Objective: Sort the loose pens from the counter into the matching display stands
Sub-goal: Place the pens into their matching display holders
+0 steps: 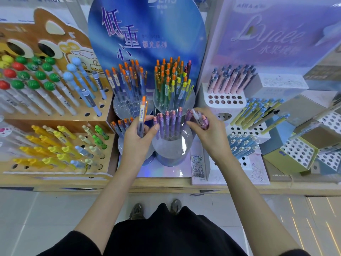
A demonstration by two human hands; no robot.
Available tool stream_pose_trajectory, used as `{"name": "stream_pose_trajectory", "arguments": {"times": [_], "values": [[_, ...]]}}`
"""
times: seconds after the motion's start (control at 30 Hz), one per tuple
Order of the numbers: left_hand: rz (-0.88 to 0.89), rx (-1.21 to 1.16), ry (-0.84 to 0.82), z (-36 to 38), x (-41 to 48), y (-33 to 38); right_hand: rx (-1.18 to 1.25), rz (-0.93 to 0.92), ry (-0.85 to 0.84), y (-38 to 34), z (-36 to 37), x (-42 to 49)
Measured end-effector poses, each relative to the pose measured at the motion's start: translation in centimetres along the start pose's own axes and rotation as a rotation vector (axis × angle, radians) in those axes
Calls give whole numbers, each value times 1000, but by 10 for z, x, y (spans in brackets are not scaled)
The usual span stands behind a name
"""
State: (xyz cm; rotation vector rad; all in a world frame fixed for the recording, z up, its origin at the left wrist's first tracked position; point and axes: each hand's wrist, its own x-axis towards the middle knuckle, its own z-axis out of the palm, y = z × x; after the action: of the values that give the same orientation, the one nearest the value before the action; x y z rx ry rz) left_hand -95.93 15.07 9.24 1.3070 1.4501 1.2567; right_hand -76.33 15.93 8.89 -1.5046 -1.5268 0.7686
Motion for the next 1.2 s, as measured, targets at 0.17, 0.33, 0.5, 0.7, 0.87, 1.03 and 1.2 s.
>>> {"name": "stream_pose_trajectory", "arguments": {"times": [0.17, 0.33, 0.5, 0.7, 0.87, 1.03, 1.2], "values": [[7, 0, 7, -2, 0, 2, 190, 41, 77, -5, -4, -5], [11, -11, 18, -4, 0, 5, 242, 71, 225, -20, -2, -3], [16, -38, 1, -10, -3, 13, 397, 70, 139, -43, 5, -13], [-6, -117, -86, -24, -13, 21, 940, 266, -57, -59, 23, -19], [-49, -181, -201, -31, -20, 22, 601, 201, 13, -73, 43, -21], [-275, -234, -313, -43, -17, 22, 614, 243, -52, -90, 61, -19], [-331, -315, -393, -59, -14, 16, 507, 210, -26, -94, 74, -17]]}}
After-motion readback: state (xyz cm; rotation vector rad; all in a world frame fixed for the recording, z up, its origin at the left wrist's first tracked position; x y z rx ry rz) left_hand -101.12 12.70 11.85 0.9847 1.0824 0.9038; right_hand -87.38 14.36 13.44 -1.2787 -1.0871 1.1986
